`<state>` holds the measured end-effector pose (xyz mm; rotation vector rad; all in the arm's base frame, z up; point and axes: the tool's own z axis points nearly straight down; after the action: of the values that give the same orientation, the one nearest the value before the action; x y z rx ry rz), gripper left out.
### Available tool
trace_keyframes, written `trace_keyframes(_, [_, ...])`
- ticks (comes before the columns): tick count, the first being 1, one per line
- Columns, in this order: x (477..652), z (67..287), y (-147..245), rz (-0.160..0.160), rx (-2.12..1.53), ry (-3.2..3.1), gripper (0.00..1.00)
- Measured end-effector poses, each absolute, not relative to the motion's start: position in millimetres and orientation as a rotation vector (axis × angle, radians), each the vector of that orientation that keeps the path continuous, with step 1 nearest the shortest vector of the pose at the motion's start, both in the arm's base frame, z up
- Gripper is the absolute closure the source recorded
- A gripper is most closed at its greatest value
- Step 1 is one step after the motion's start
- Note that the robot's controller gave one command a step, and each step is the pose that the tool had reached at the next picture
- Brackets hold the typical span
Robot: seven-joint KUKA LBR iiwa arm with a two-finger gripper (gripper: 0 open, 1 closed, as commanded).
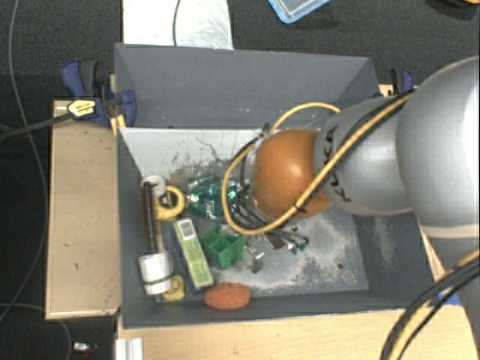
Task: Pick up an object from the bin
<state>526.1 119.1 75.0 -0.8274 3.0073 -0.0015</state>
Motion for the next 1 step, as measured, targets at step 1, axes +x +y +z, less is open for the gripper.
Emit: trace_keyframes(1, [526.1, 75.0, 119.1, -0.001, -0.828, 3.007, 1.00])
